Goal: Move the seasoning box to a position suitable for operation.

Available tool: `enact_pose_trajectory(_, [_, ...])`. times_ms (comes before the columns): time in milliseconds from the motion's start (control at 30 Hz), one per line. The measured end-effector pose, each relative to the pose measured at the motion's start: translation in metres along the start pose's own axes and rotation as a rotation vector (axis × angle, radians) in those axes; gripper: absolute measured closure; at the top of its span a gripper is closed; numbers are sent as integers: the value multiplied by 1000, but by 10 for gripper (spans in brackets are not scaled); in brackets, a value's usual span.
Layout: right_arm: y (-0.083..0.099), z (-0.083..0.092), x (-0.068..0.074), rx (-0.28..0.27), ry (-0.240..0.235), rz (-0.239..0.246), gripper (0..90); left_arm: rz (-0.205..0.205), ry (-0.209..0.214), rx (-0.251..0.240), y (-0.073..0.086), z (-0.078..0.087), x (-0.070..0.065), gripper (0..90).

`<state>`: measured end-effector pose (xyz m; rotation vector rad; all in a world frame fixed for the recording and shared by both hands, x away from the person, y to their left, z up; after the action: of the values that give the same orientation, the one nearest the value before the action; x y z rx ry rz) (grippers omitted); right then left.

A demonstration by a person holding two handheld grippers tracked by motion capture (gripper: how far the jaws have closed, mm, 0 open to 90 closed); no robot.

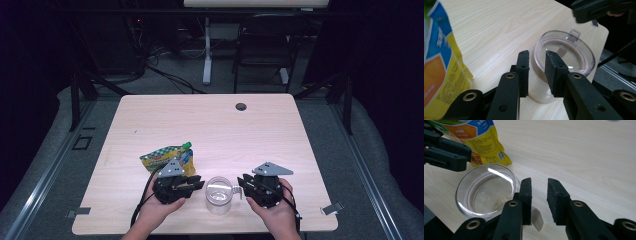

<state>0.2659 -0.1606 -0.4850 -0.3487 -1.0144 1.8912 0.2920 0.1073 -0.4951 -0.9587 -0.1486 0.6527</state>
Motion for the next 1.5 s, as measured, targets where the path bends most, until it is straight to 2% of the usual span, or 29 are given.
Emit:
enact_pose_trajectory(100, [-5, -6, -3, 38, -18, -36, 741, -3, 21, 8, -6, 0, 2, 710])
enact_pose_trajectory(200, [-8, -9, -3, 61, -32, -63, 736, -16, 25, 14, -8, 0, 1, 701])
enact_pose_trajectory(333, [-8, -7, 0, 75, -61, -76, 763, -15, 16, 19, -3, 1, 0, 684])
enact_pose_trajectory(400, [-6, -6, 3, 68, -47, -68, 768, -6, 18, 28, 0, -1, -2, 684])
enact_pose_trajectory(467, [-4, -5, 3, 61, -47, -68, 779, -17, 2, 44, 2, -2, -3, 693])
enact_pose_trajectory(533, [-3, -3, 1, 49, -55, -86, 781, -38, -37, 55, 5, -4, -5, 695])
enact_pose_trajectory(600, [-2, -2, 0, 45, -76, -116, 781, -47, -46, 72, 9, -5, -6, 689])
enact_pose_trajectory(667, [-1, -3, -2, 58, -80, -121, 779, -65, -53, 84, 12, -6, -8, 689])
enact_pose_trajectory(733, [1, -5, -3, 67, -79, -122, 774, -75, -46, 95, 13, -7, -8, 689])
enact_pose_trajectory(867, [2, -4, -5, 68, -95, -132, 780, -59, -18, 94, 17, -7, -7, 701])
enact_pose_trajectory(967, [2, -4, -5, 66, -100, -139, 794, -62, -14, 92, 20, -8, -8, 717])
enact_pose_trajectory(1167, [3, -4, -5, 71, -129, -154, 832, -36, 20, 88, 22, -7, -6, 759])
enact_pose_trajectory(1367, [4, -4, -6, 65, -143, -167, 839, -62, 37, 108, 25, -9, -9, 818])
enact_pose_trajectory(1500, [5, -4, -6, 65, -149, -178, 837, -81, 31, 122, 24, -11, -12, 852])
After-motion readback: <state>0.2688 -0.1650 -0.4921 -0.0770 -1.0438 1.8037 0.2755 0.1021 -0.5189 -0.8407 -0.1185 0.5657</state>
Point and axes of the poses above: each handheld gripper's, and its own axes: z roughly backward along the jaws, y roughly out of its underside, x roughly to its left, the point moved 1 cm from there along -z, roughly forward along the jaws, and after that the axes turned 3 degrees about -y, right-handed, at the moved point
